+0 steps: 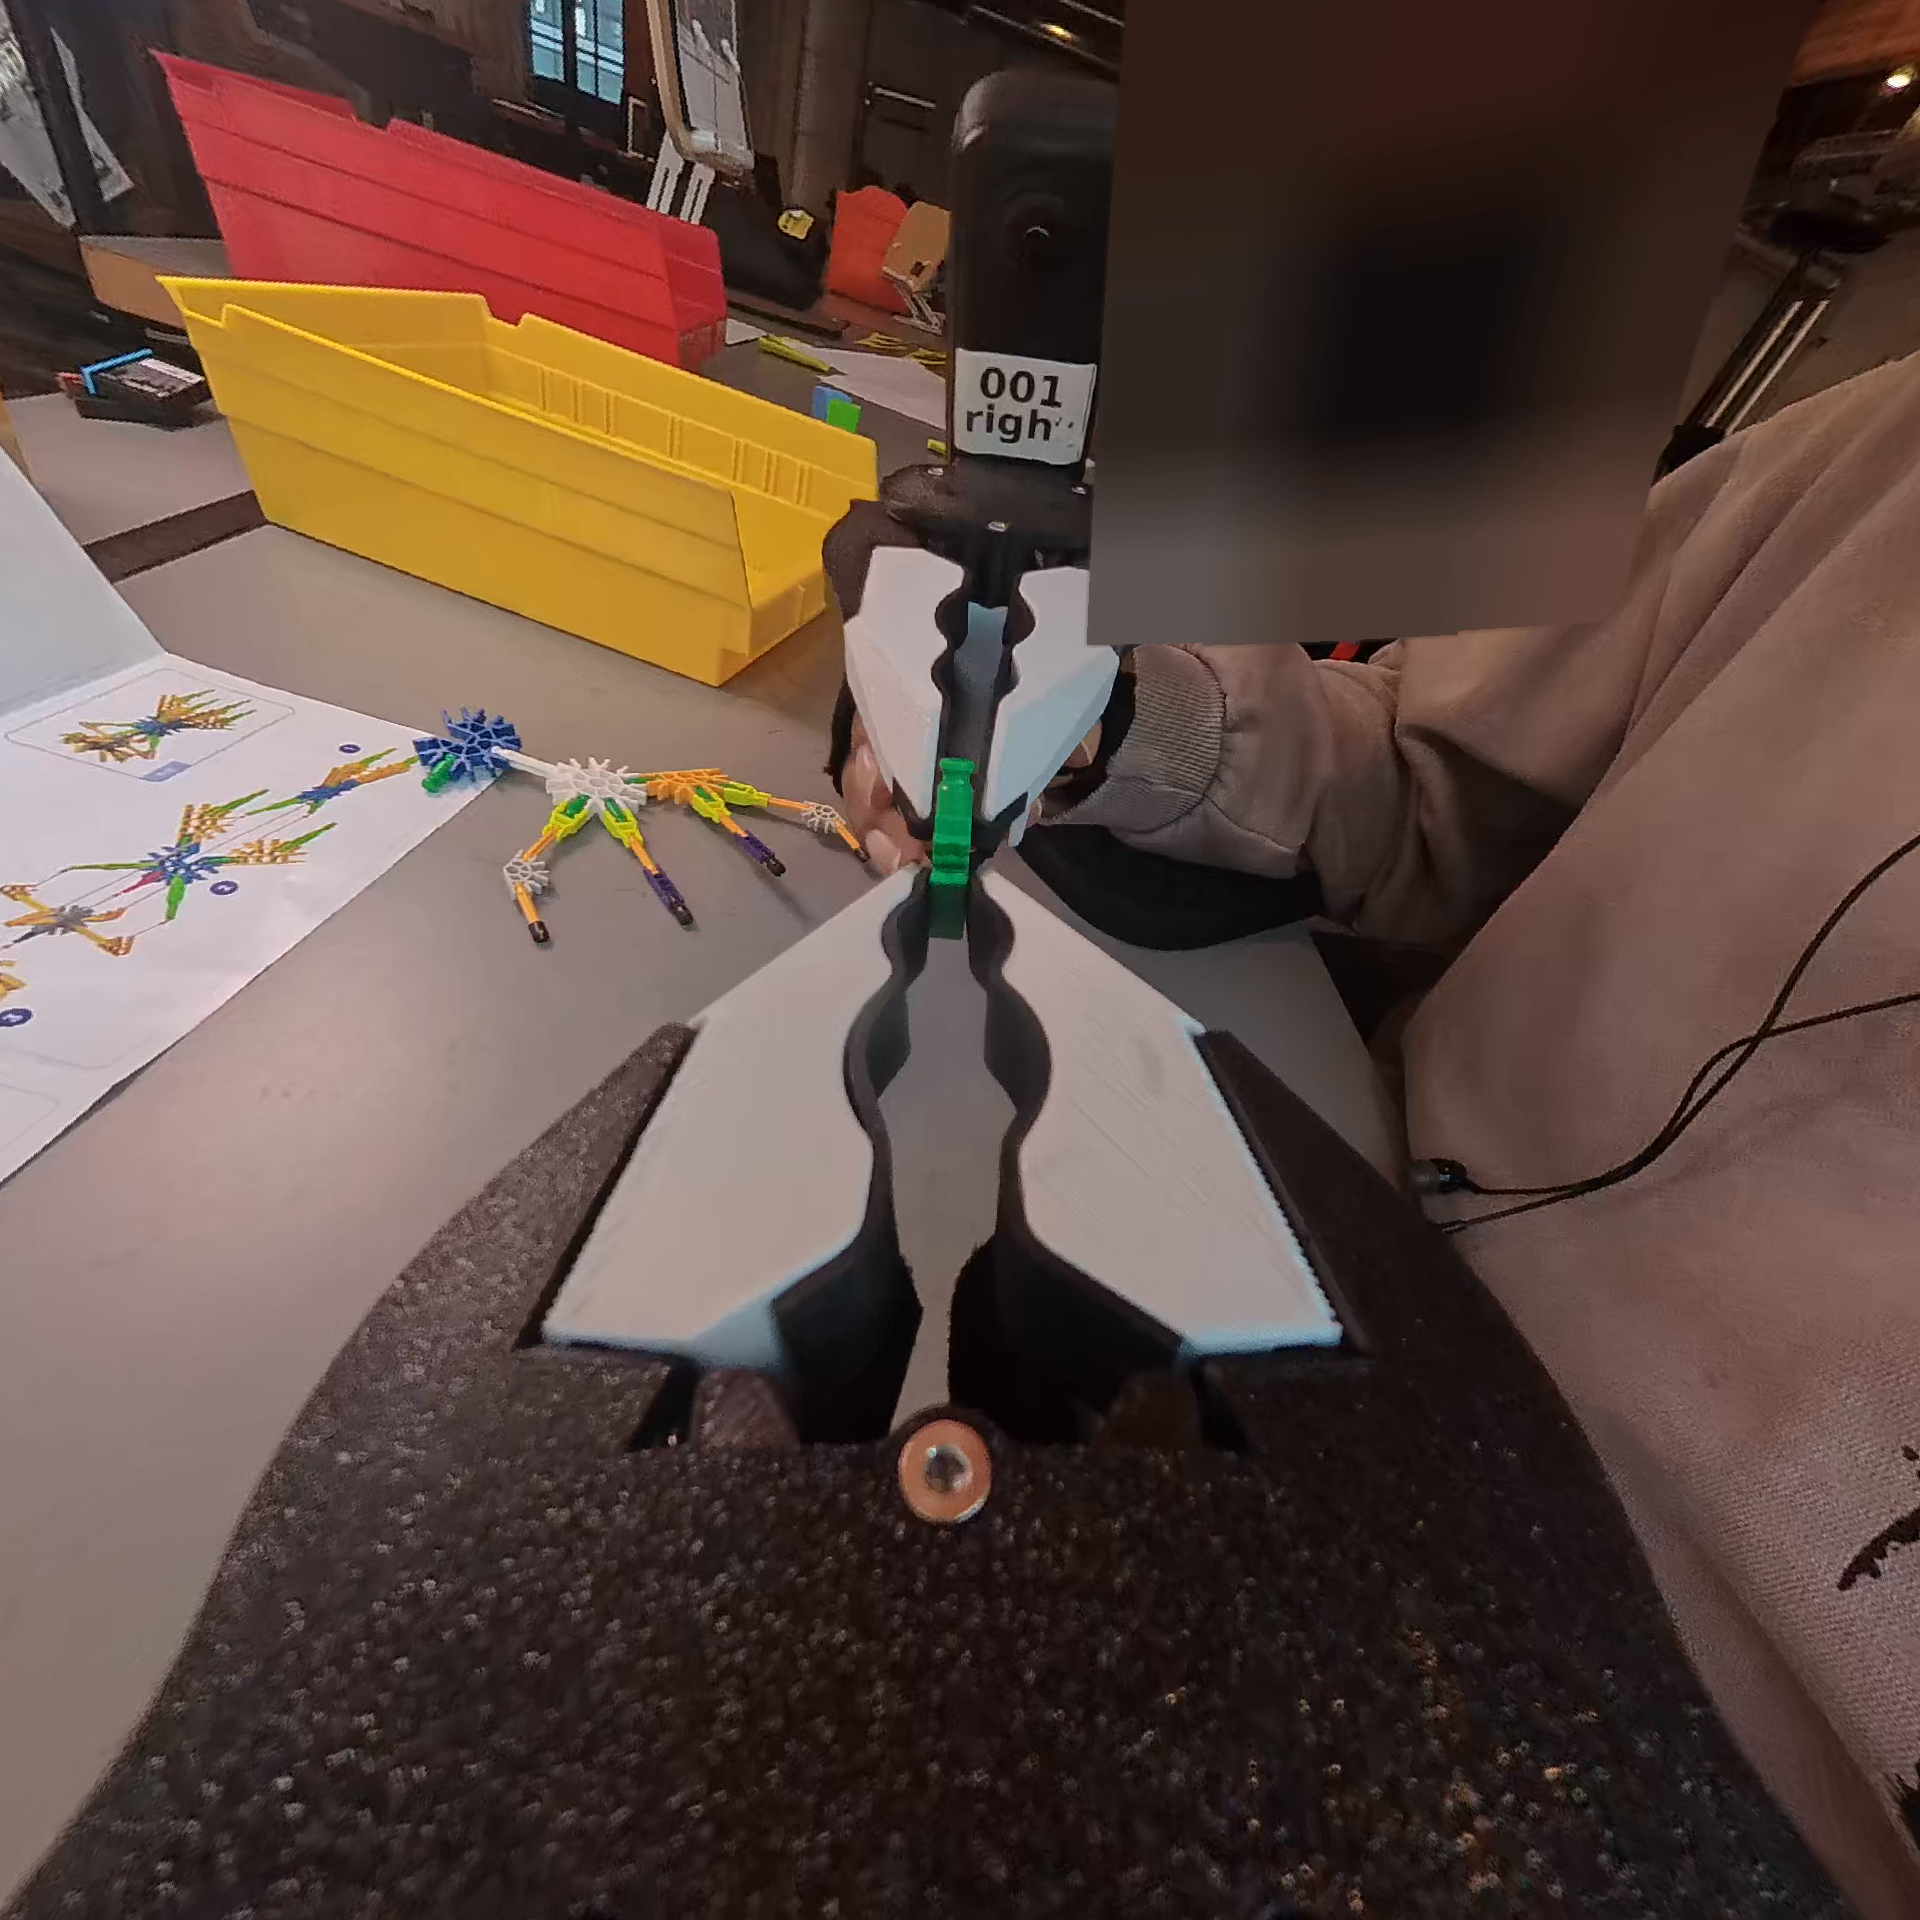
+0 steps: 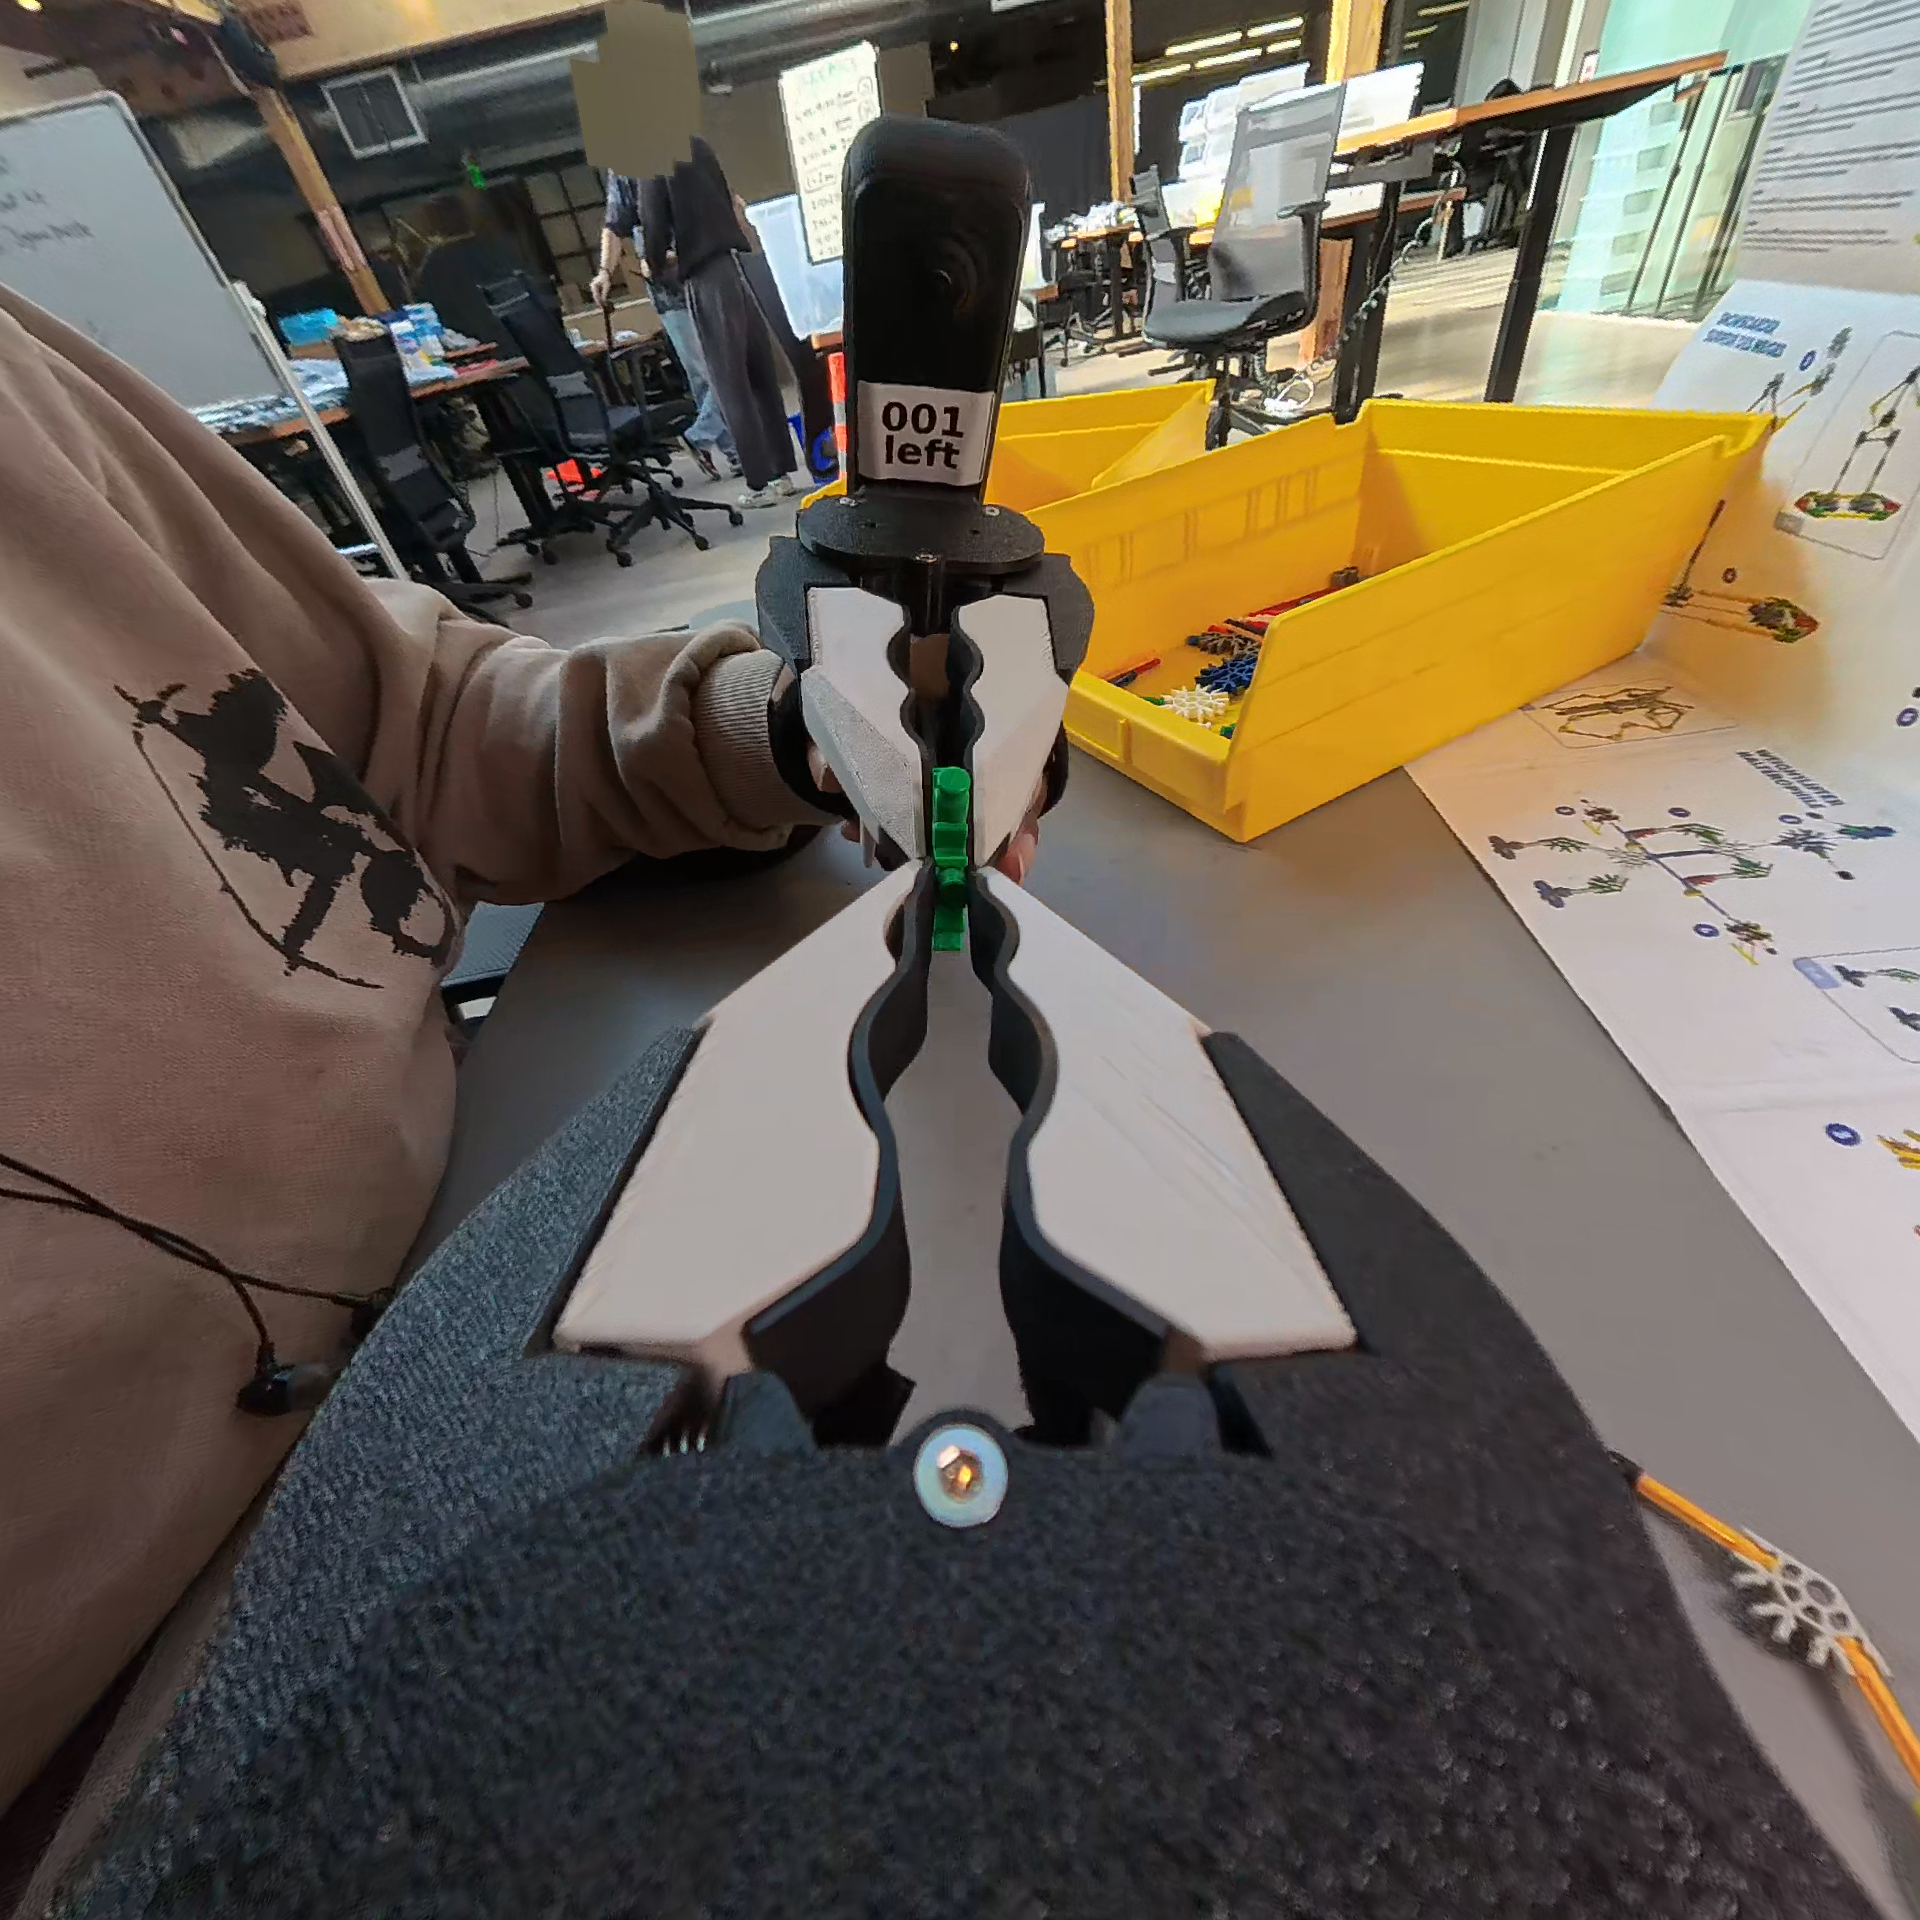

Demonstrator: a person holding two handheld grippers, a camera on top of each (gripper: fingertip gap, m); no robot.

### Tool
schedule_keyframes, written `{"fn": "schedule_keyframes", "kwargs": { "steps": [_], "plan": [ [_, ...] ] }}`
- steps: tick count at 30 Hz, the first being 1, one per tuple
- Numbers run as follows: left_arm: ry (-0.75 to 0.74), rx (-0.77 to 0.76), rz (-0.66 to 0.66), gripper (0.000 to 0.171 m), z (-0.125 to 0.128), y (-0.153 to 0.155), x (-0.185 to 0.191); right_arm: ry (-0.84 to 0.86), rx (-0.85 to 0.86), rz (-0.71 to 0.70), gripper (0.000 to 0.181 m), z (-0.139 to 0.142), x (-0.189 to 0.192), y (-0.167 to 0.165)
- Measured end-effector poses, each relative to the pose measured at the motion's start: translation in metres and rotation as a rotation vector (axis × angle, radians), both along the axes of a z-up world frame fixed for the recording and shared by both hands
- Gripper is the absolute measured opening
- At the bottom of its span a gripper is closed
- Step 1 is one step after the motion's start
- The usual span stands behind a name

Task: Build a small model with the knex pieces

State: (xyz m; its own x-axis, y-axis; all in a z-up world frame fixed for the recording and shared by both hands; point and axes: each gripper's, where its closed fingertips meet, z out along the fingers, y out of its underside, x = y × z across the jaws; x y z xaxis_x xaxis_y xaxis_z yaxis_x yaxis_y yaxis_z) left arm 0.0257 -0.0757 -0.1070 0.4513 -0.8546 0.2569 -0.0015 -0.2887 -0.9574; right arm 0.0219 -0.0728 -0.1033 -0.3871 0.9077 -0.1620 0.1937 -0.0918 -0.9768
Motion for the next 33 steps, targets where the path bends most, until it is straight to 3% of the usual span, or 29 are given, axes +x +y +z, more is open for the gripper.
{"fn": "schedule_keyframes", "kwargs": {
  "steps": [4, 7, 10, 17, 22, 29, 33],
  "plan": [
    [0.018, -0.012, -0.01, 0.005, -0.004, -0.002, 0.004, -0.038, 0.064, 0.029, 0.005, -0.008, 0.004, -0.002],
    [0.034, -0.019, 0.045, 0.005, -0.007, 0.006, 0.003, -0.052, 0.13, -0.027, 0.004, -0.013, 0.002, 0.006],
    [0.028, -0.005, 0.168, 0.005, -0.007, 0.021, -0.005, -0.032, 0.124, -0.149, 0.004, -0.013, -0.006, 0.021],
    [0.233, 0.185, 0.52, 0.006, -0.004, 0.05, -0.02, 0.029, 0.219, -0.466, 0.006, -0.007, -0.018, 0.049],
    [0.286, 0.204, 0.619, 0.007, -0.001, 0.06, -0.025, 0.033, 0.367, -0.633, 0.004, -0.004, -0.02, 0.058],
    [0.175, 0.095, 0.716, 0.004, -0.01, 0.072, -0.029, 0.002, 0.504, -0.753, 0.003, -0.008, -0.024, 0.068],
    [0.044, -0.024, 0.641, 0.005, -0.008, 0.075, -0.027, 0.023, 0.486, -0.713, 0.003, -0.005, -0.022, 0.072]
  ]
}}
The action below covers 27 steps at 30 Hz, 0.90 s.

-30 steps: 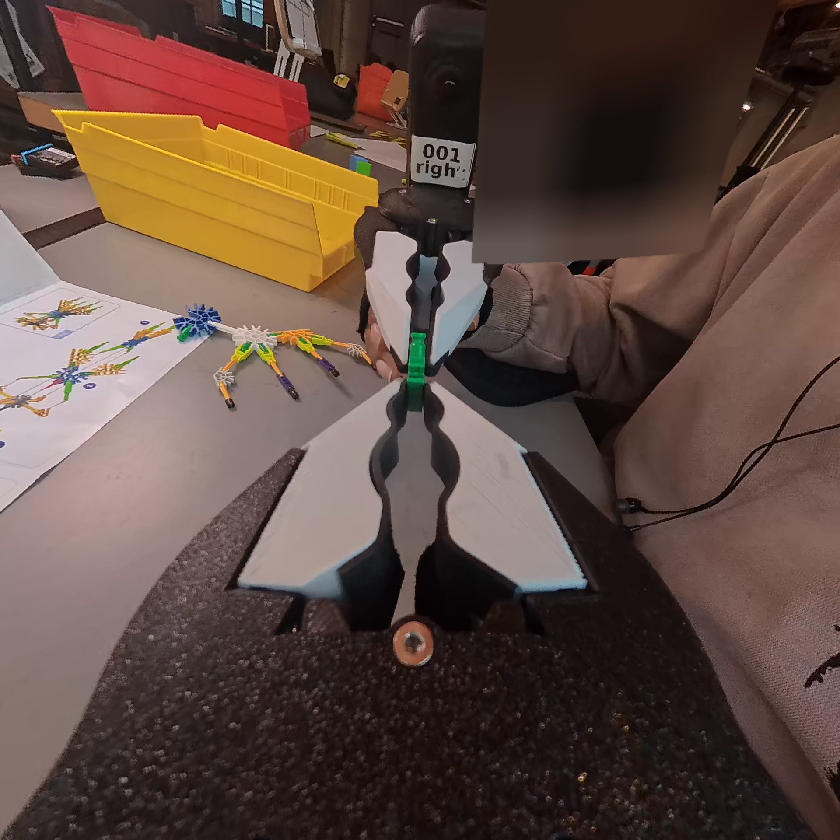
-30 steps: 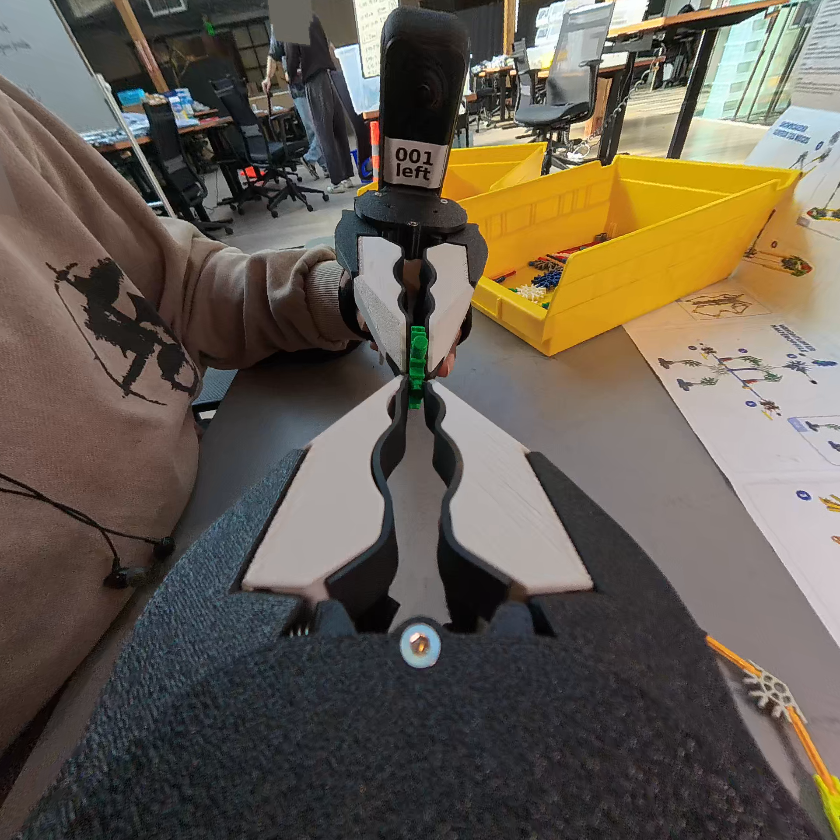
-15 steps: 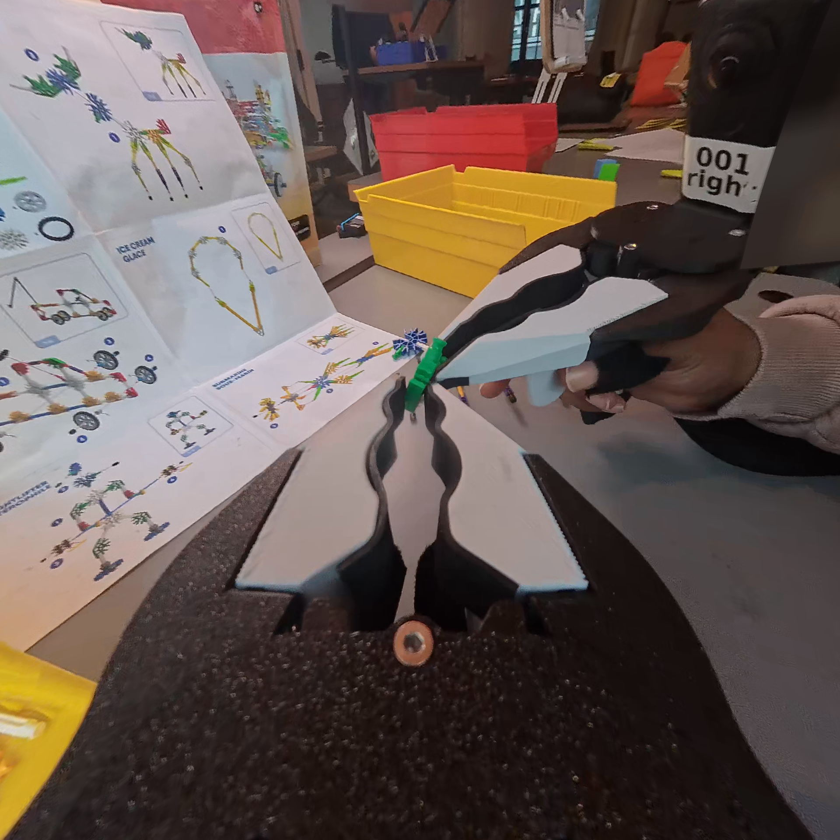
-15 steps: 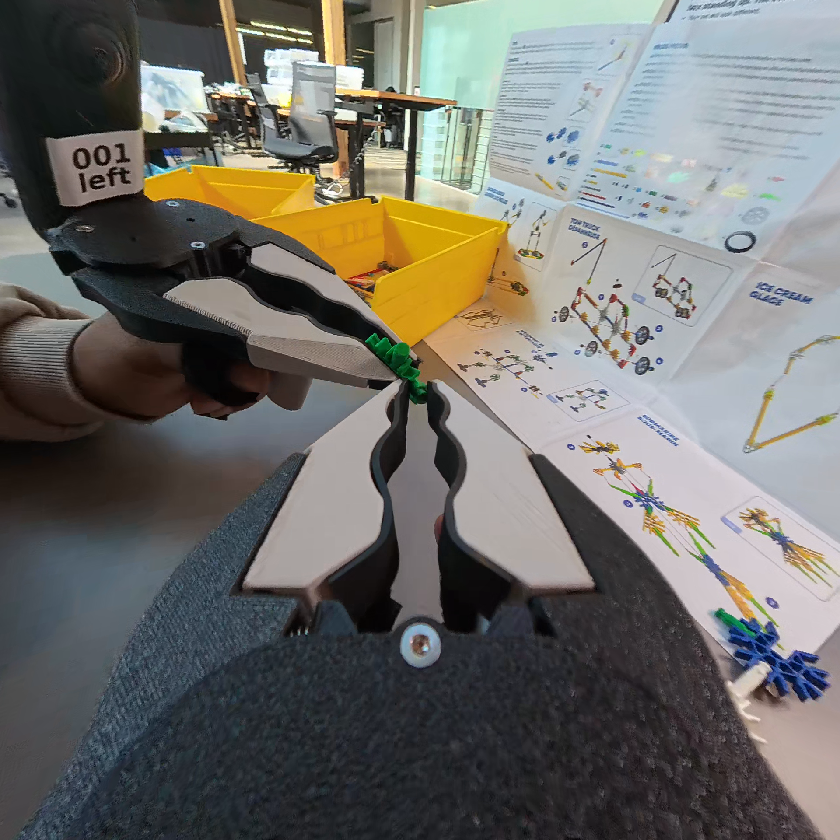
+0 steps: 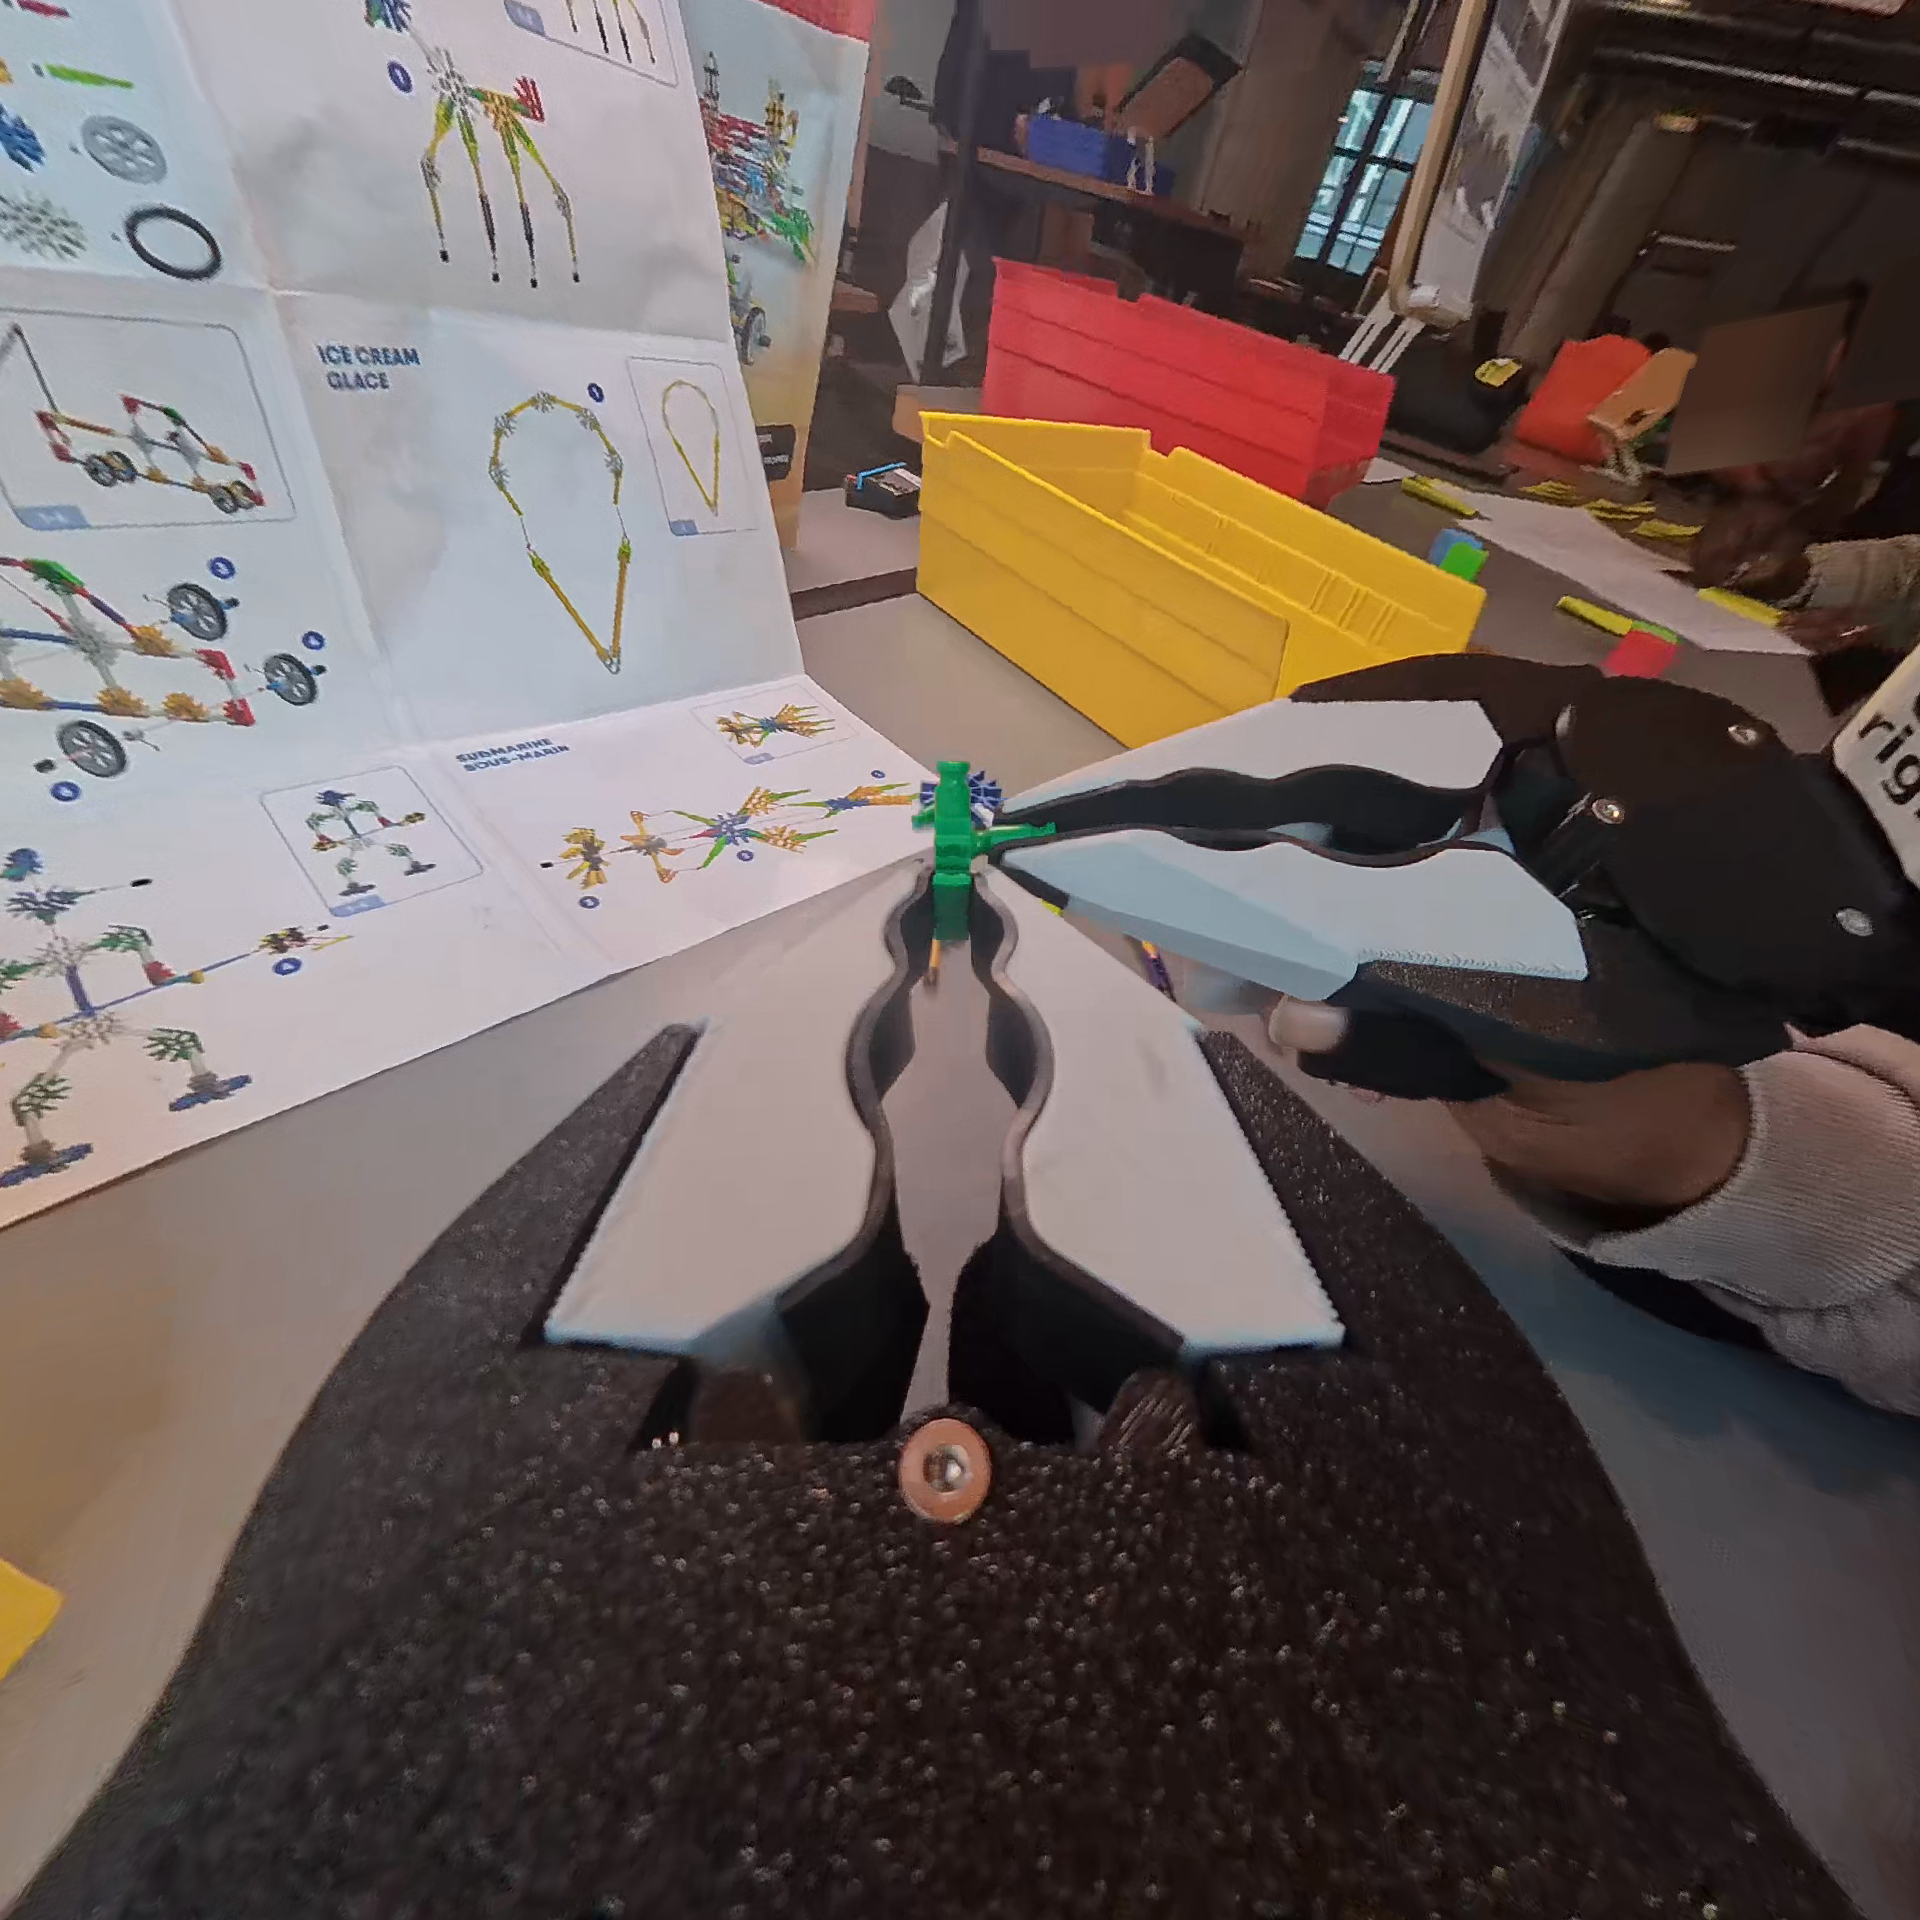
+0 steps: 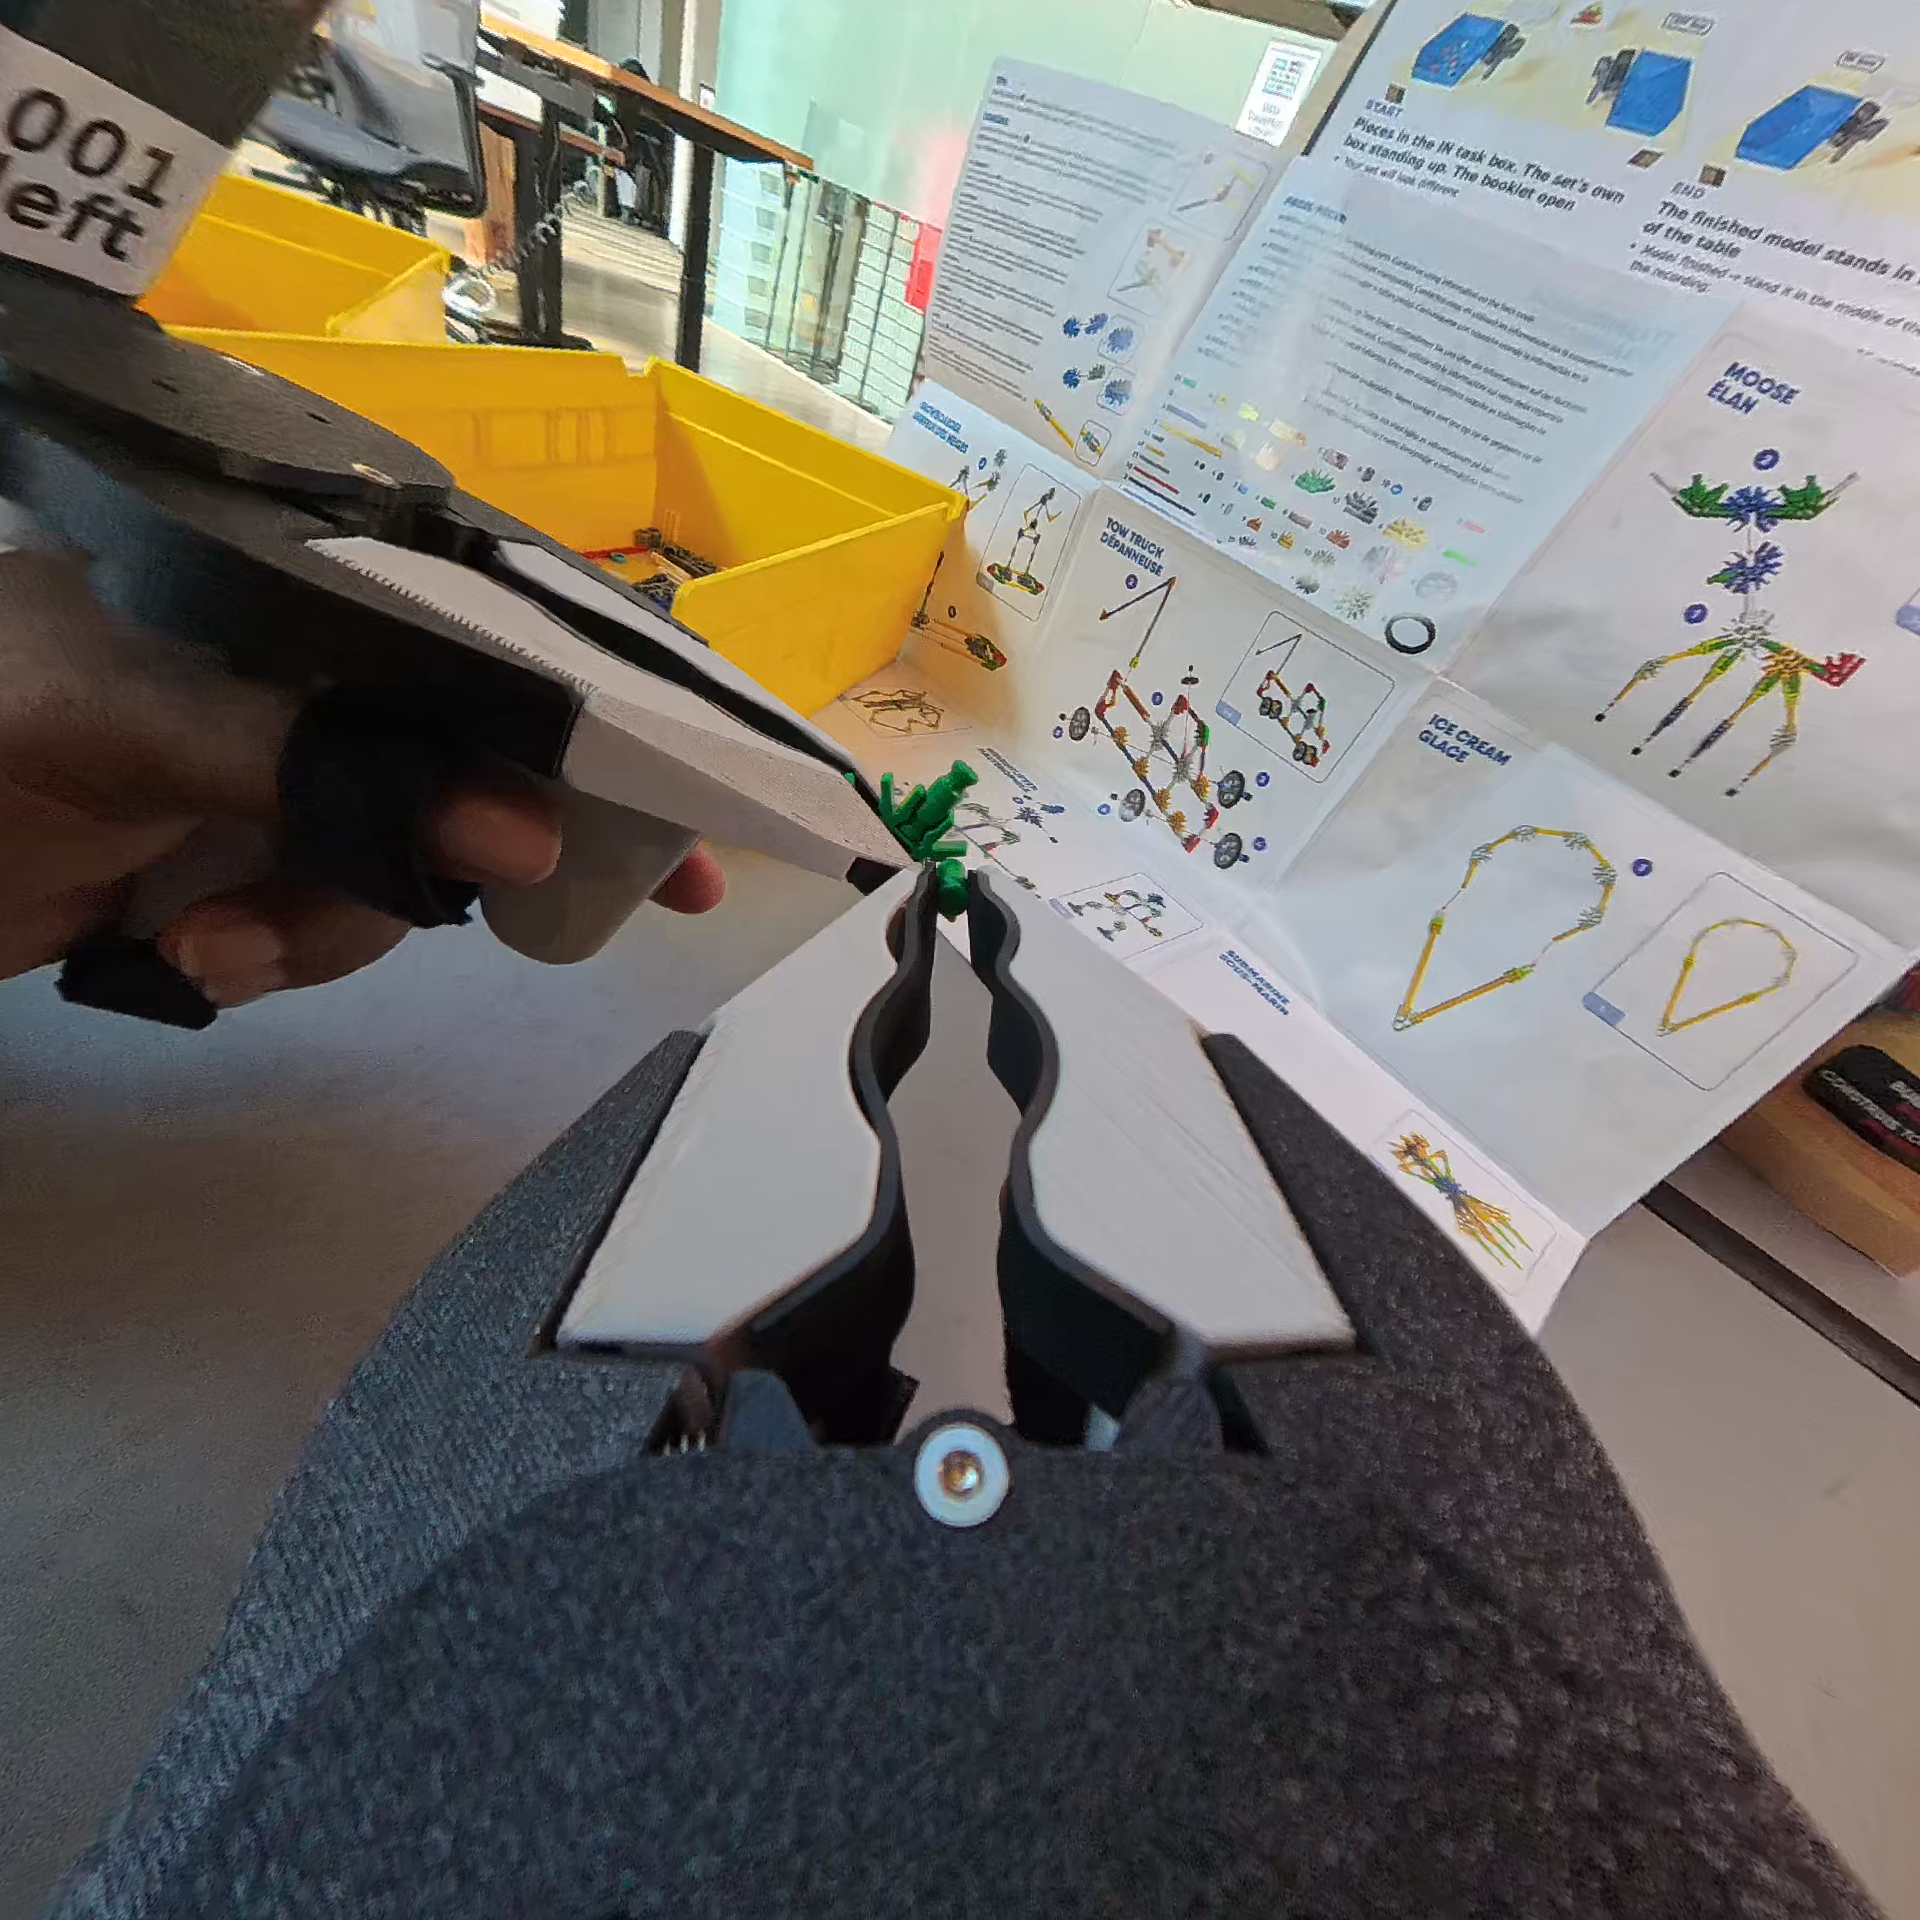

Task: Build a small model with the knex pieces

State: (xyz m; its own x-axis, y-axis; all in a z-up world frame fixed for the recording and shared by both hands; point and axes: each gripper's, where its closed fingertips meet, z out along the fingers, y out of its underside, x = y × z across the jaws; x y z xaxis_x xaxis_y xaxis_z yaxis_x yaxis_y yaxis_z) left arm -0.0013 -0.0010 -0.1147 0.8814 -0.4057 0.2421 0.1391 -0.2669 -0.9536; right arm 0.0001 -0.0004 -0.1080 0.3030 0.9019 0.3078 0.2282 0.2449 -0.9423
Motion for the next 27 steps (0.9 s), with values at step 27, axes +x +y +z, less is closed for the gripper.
{"fn": "schedule_keyframes", "kwargs": {
  "steps": [27],
  "plan": [
    [0.113, -0.39, -0.423, 0.006, -0.082, -0.042, 0.012, -0.656, -0.06, 0.491, 0.005, -0.118, 0.037, -0.048]
  ]
}}
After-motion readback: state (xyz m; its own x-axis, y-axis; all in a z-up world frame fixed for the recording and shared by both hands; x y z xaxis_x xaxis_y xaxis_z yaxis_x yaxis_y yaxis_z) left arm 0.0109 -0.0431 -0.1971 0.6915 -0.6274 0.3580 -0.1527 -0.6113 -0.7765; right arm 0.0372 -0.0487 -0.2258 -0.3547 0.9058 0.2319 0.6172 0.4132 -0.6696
